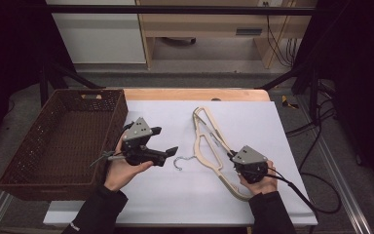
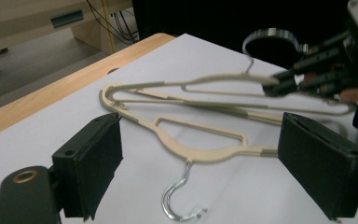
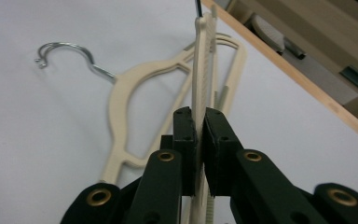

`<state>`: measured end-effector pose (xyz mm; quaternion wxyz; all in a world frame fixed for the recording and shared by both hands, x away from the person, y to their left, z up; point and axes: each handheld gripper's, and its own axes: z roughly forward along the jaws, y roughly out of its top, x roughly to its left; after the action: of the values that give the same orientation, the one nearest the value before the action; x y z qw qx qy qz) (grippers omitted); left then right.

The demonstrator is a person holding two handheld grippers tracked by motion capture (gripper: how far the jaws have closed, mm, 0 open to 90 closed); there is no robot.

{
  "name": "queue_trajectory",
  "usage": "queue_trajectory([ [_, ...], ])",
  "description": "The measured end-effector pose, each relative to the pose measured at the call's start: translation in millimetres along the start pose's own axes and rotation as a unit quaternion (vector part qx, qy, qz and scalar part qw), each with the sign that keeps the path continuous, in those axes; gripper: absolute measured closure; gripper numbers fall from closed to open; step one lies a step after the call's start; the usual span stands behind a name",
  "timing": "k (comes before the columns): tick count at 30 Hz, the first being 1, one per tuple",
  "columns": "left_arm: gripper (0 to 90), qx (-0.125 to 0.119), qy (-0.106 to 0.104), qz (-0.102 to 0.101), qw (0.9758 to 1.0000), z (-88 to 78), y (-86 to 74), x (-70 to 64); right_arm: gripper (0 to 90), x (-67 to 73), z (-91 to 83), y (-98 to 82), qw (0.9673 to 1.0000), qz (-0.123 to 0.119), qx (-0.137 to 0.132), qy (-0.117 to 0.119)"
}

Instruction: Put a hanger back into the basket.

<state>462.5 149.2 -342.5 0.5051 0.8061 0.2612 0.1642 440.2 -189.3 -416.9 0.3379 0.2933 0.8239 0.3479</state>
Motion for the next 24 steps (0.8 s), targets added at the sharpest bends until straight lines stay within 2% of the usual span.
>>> queue_trajectory([
  [1,13.2,-0.001,0.002,0.001,1.0,-3.2,-2.8,-1.2,86.2,-4.1,-2.8,-1.6,0.9999,-0.004,-0.006,-0.008],
  [3,13.3,-0.003,0.004,0.001,1.0,-8.9,-8.2,-4.1,87.0,-10.4,-10.4,-3.4,0.9998,0.007,-0.014,-0.015],
  [5,13.2,-0.001,0.007,0.005,1.0,-13.3,-13.0,-8.0,87.0,-15.4,-17.7,-3.0,0.9994,0.023,-0.027,-0.003],
  [7,13.0,0.0,0.006,0.01,0.9999,-16.9,-17.0,-12.5,87.1,-17.6,-25.6,-0.7,0.9989,0.023,-0.04,-0.002],
  [8,12.6,-0.001,0.006,0.013,0.9999,-18.7,-18.9,-15.0,87.1,-18.1,-31.0,2.2,0.9985,0.024,-0.048,0.009],
  [9,12.6,-0.001,0.006,0.018,0.9998,-20.5,-20.5,-17.3,87.1,-18.1,-31.0,2.2,0.9985,0.024,-0.048,0.009],
  [10,12.0,-0.002,0.007,0.02,0.9998,-22.0,-21.9,-19.6,87.1,-16.6,-35.8,6.4,0.9966,0.031,-0.065,0.041],
  [11,12.0,-0.003,0.005,0.023,0.9997,-23.3,-23.1,-21.4,87.1,-16.6,-35.8,6.4,0.9966,0.031,-0.065,0.041],
  [14,11.6,-0.007,0.0,0.03,0.9995,-25.2,-26.3,-23.6,87.1,-9.5,-37.1,14.5,0.9918,0.039,-0.083,0.089],
  [15,11.5,-0.008,-0.001,0.028,0.9996,-25.0,-27.6,-23.3,87.1,-6.2,-36.1,17.2,0.9897,0.041,-0.086,0.107],
  [17,11.4,-0.003,0.001,0.029,0.9996,-23.3,-29.1,-22.3,87.1,-0.4,-32.2,21.3,0.9835,0.053,-0.093,0.146],
  [18,11.4,-0.002,0.0,0.028,0.9996,-22.2,-30.1,-21.3,87.1,5.3,-26.4,24.0,0.9747,0.068,-0.097,0.189],
  [19,11.7,-0.002,0.0,0.028,0.9996,-22.2,-30.1,-21.3,87.1,5.3,-26.4,24.0,0.9747,0.068,-0.097,0.189],
  [20,11.7,0.001,-0.002,0.028,0.9996,-19.4,-30.4,-21.8,87.1,9.5,-22.7,25.2,0.9696,0.074,-0.096,0.213],
  [21,12.0,0.001,-0.002,0.028,0.9996,-19.4,-30.4,-21.8,87.1,9.5,-22.7,25.2,0.9696,0.074,-0.096,0.213],
  [23,12.6,0.005,-0.008,0.031,0.9995,-15.6,-30.4,-22.9,87.1,14.3,-19.0,26.3,0.9647,0.076,-0.093,0.234],
  [24,14.6,0.01,-0.013,0.037,0.9992,-12.4,-30.6,-24.1,87.1,19.3,-15.8,27.3,0.9598,0.075,-0.089,0.255],
])
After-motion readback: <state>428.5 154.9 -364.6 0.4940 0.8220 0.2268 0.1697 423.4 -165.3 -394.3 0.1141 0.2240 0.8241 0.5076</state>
